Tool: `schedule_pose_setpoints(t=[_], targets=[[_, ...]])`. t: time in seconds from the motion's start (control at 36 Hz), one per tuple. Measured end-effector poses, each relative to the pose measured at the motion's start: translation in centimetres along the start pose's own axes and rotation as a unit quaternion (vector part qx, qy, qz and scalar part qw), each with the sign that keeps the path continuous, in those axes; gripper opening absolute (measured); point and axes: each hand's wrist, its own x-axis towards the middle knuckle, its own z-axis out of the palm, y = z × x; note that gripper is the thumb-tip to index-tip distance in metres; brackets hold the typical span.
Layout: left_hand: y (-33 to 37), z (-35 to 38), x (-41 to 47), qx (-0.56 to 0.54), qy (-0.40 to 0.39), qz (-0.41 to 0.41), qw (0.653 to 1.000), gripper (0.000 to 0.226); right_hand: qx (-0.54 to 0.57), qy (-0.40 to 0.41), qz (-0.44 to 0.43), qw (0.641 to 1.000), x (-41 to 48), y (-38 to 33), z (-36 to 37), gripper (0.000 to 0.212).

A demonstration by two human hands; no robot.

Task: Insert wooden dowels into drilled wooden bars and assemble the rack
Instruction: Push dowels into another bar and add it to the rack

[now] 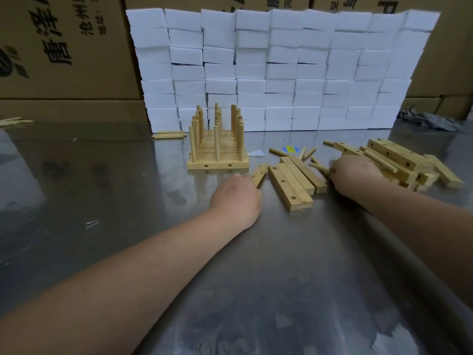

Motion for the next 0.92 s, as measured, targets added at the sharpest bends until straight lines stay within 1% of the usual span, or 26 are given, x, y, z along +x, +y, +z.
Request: schedule_pose_setpoints(t=[0.06, 0.11, 0.14, 0.19, 0.22, 0.25, 0.31, 0.33, 0.36, 0.42, 0.44, 0.5, 0.56, 0.58, 0.69, 0.75, 0.81, 0.92], targets=[[-0.1, -0.2, 0.1, -0.008, -0.002, -0.016, 1.000, 0.027, 0.031, 0.047, -0.008, 0.998, -0.3, 0.3, -0.1, 0.012], [-0.2, -0.5, 0.2, -0.028, -0.002, -0.035, 0.999, 0.026, 0.065, 0.130, -0.028, 0.989, -0.8, 0.4, -0.6, 0.009], [-0.2, -0.7, 0.3, -0.052, -0.002, -0.047, 0.998, 0.026, 0.090, 0.165, -0.038, 0.982, -1.1, 0.3, -1.0, 0.011], [-0.2, -1.6, 0.5, -0.145, 0.006, -0.090, 0.985, 0.031, 0.171, 0.210, -0.046, 0.961, -1.9, -0.4, -2.2, 0.022], [-0.3, -2.0, 0.7, -0.205, 0.014, -0.110, 0.973, 0.033, 0.226, 0.223, -0.048, 0.947, -2.4, -1.0, -2.9, 0.027], [-0.3, -2.5, 0.8, -0.267, 0.016, -0.129, 0.955, 0.034, 0.288, 0.226, -0.052, 0.929, -3.1, -1.7, -3.6, 0.030], [-0.6, -3.1, 0.9, -0.392, 0.042, -0.170, 0.903, 0.031, 0.405, 0.197, -0.079, 0.890, -5.0, -3.6, -4.6, 0.034], [-0.7, -3.5, 0.7, -0.454, 0.058, -0.194, 0.867, 0.026, 0.453, 0.173, -0.101, 0.869, -6.1, -4.6, -4.8, 0.036], [-0.8, -3.9, 0.2, -0.510, 0.057, -0.220, 0.830, 0.022, 0.487, 0.152, -0.126, 0.851, -7.2, -5.6, -4.8, 0.039], [-1.4, -3.8, -0.9, -0.597, 0.050, -0.259, 0.757, 0.021, 0.511, 0.122, -0.173, 0.833, -9.0, -7.5, -4.5, 0.038], [-1.8, -3.5, -1.4, -0.628, 0.048, -0.269, 0.729, 0.021, 0.512, 0.110, -0.193, 0.830, -9.7, -8.3, -4.1, 0.034], [-2.6, -3.0, -2.2, -0.670, 0.052, -0.275, 0.687, 0.020, 0.514, 0.091, -0.223, 0.823, -10.7, -9.6, -3.0, 0.025], [-3.2, -2.9, -2.8, -0.700, 0.063, -0.274, 0.657, 0.021, 0.534, 0.074, -0.240, 0.807, -11.4, -10.3, -1.8, 0.018], [-3.4, -2.9, -2.8, -0.711, 0.065, -0.267, 0.648, 0.022, 0.549, 0.069, -0.246, 0.796, -11.7, -10.4, -1.3, 0.015], [-3.5, -3.3, -2.8, -0.714, 0.043, -0.240, 0.657, 0.021, 0.609, 0.063, -0.257, 0.747, -11.9, -10.2, -1.1, 0.023], [-3.5, -3.6, -2.9, -0.722, 0.027, -0.225, 0.653, 0.022, 0.621, 0.064, -0.265, 0.735, -11.8, -9.9, -1.3, 0.026], [-3.6, -3.9, -3.1, -0.728, 0.018, -0.210, 0.653, 0.023, 0.618, 0.068, -0.279, 0.732, -11.9, -9.4, -1.3, 0.028], [-3.9, -3.7, -3.3, -0.731, 0.001, -0.202, 0.652, 0.022, 0.595, 0.071, -0.294, 0.744, -11.8, -8.8, -1.0, 0.026]])
